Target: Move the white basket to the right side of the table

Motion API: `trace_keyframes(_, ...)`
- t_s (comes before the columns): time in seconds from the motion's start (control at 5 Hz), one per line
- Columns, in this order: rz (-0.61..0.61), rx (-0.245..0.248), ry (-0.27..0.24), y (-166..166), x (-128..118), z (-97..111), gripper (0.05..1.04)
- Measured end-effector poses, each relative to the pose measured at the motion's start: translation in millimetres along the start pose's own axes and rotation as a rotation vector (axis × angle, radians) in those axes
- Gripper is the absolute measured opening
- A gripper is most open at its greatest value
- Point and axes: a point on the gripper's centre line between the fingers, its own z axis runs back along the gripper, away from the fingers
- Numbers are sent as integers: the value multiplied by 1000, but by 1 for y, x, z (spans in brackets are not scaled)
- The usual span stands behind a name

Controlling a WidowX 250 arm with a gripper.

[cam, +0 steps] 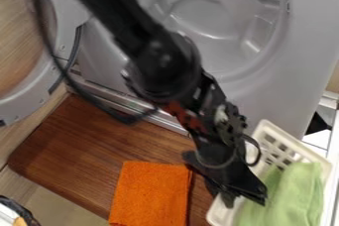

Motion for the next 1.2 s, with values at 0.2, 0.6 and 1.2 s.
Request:
trace_keyframes(0.2, 9, -37, 26, -5, -4, -22, 130)
trace_keyframes(0.6, 6, -43, 31, -8, -2, -19, 634)
trace_keyframes(1.2, -91, 29, -2, -2, 6, 20, 1003)
